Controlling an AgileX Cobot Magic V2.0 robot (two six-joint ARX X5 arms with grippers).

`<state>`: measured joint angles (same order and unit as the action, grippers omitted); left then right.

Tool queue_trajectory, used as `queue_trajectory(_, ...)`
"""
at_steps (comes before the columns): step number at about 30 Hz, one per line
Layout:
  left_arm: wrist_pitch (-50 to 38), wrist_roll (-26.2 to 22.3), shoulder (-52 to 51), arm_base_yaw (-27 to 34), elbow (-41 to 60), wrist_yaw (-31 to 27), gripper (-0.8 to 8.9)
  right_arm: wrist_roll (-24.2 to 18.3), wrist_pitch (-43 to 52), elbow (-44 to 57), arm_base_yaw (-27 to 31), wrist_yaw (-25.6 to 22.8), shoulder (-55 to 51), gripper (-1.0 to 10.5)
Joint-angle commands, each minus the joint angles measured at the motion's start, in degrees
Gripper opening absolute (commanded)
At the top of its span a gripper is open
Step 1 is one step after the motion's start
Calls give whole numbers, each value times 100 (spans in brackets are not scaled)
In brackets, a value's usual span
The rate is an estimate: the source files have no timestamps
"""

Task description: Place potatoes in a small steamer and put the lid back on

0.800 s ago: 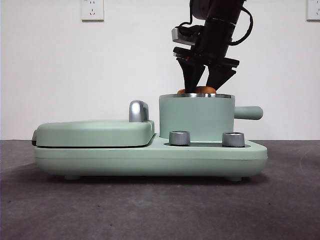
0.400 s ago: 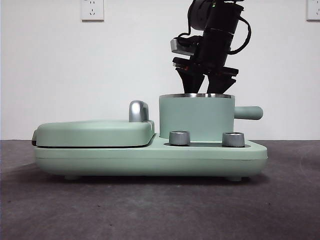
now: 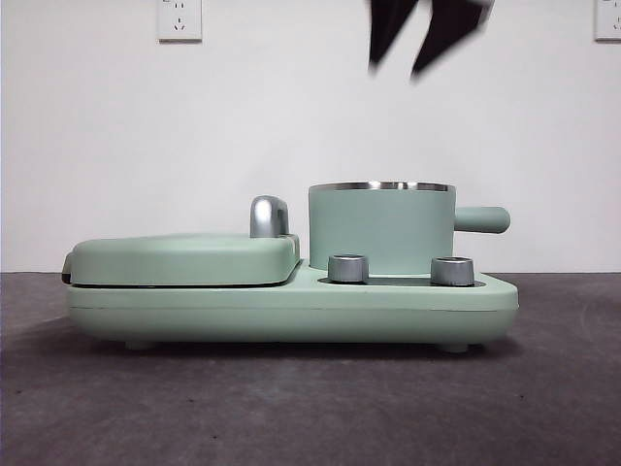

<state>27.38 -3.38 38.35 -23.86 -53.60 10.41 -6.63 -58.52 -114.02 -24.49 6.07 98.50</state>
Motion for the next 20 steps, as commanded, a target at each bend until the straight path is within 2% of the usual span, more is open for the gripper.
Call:
queue_trajectory(1, -173, 28, 131, -17, -98, 11, 14, -46, -20, 175, -46, 17, -485, 315)
queue_trajectory(8, -673, 129, 579, -20, -98, 389, 14, -42, 678, 3375, -44, -28, -3412, 316)
queue_trajectory(14, -1119, 284, 1001, -28, -98, 667, 13, 118, 723, 4695, -44, -31, -4924, 316)
queue_trajectory(20, -1801, 291, 1753, -120, -114, 916, 13, 363, 603, 5296, -44, -33, -5921, 316)
